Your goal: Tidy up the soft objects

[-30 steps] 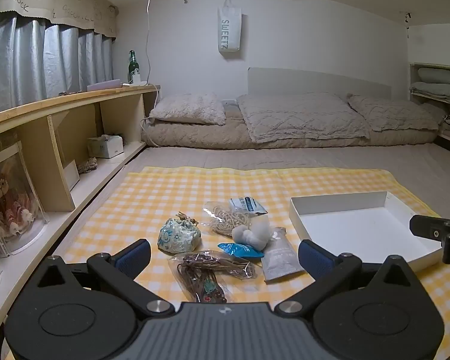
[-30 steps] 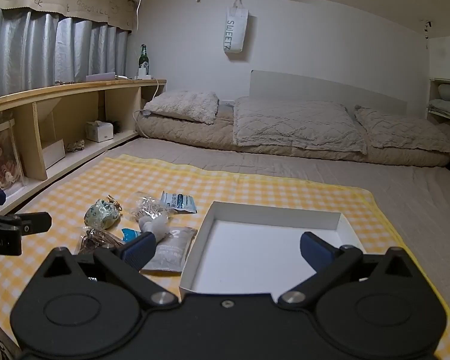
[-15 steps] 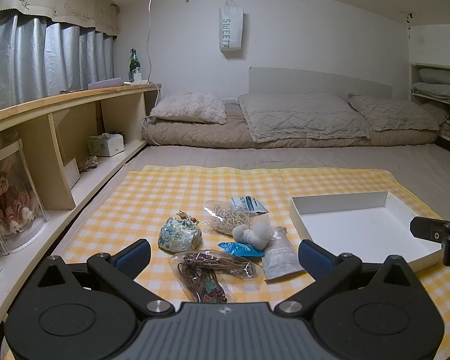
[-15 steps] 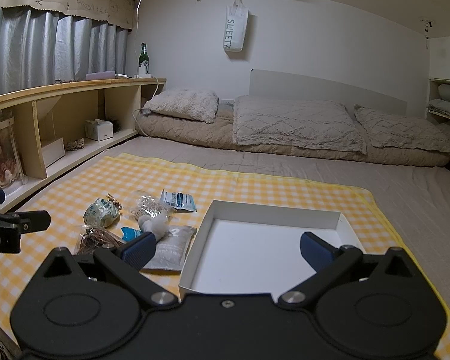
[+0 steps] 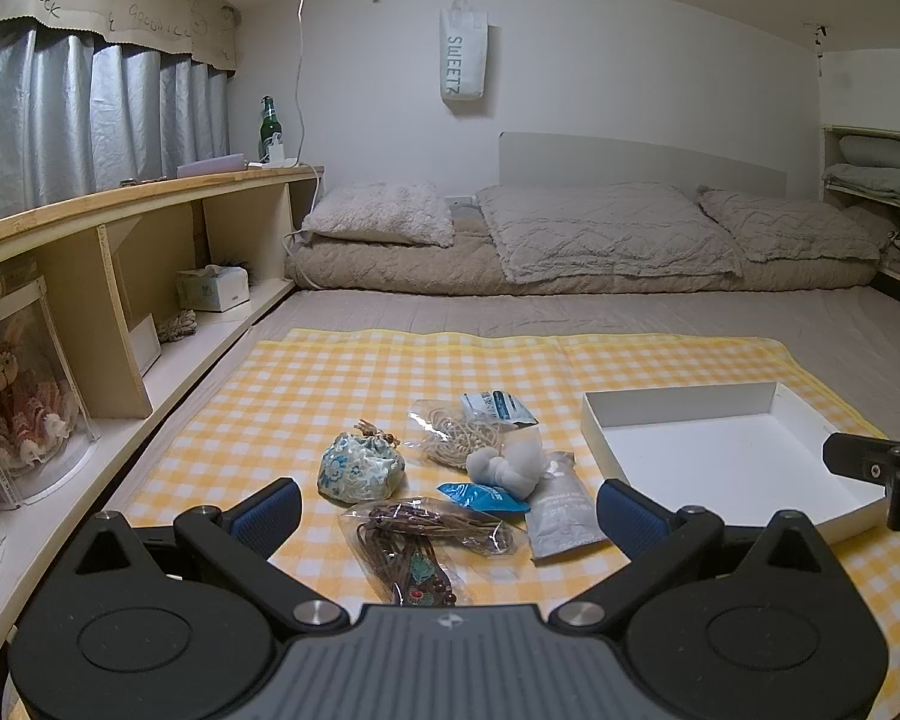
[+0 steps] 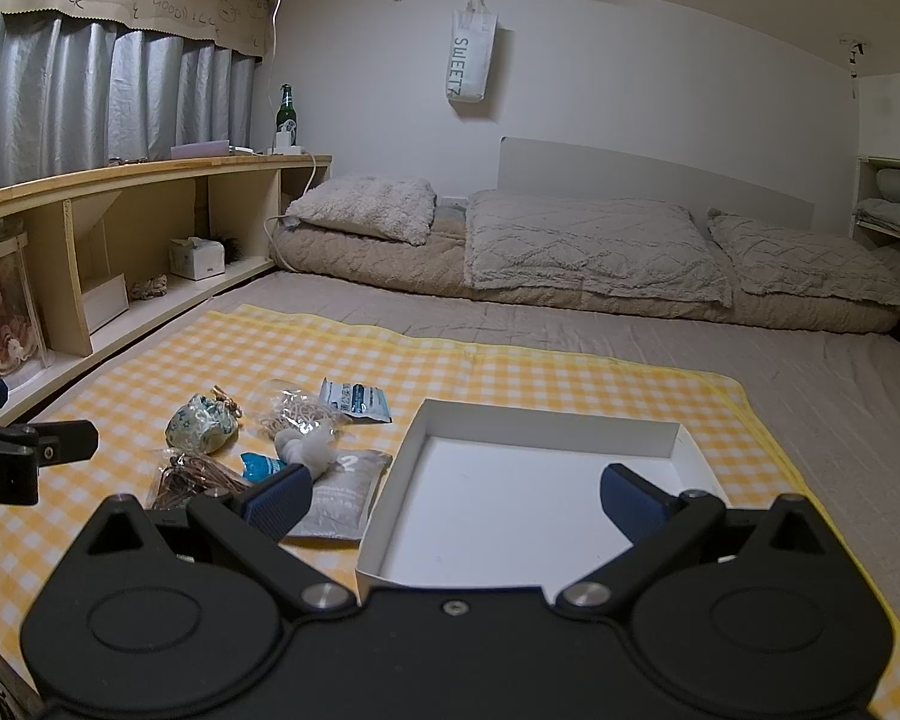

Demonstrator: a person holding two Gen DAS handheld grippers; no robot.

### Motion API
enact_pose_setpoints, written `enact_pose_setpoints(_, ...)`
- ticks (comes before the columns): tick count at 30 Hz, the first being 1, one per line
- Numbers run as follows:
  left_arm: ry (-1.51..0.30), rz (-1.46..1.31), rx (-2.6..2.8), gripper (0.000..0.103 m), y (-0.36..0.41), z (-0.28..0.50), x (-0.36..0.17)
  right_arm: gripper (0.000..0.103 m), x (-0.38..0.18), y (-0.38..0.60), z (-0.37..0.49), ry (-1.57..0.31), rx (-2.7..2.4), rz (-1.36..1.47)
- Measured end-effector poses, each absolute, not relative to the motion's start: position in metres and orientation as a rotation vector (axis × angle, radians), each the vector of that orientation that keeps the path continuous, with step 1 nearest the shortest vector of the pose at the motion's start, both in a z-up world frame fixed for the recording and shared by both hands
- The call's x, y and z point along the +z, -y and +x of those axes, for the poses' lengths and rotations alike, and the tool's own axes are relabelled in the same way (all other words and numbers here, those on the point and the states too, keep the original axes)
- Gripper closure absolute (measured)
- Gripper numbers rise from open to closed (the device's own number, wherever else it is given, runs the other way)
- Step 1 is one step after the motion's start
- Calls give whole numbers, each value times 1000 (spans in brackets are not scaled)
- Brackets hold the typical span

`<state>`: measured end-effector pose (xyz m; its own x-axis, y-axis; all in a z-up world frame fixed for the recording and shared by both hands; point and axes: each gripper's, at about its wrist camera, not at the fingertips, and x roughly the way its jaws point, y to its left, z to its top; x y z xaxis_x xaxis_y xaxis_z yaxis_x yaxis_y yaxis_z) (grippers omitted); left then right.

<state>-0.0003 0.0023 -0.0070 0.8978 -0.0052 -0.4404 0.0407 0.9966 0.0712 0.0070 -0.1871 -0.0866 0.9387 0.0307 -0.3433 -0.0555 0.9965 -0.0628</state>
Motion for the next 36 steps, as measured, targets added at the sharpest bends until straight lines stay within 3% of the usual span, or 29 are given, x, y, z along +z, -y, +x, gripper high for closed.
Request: enact_pose_setpoints(36,-460,77,-23,0,-4,-2,-8,0,-87,188,7,-353,44,-74)
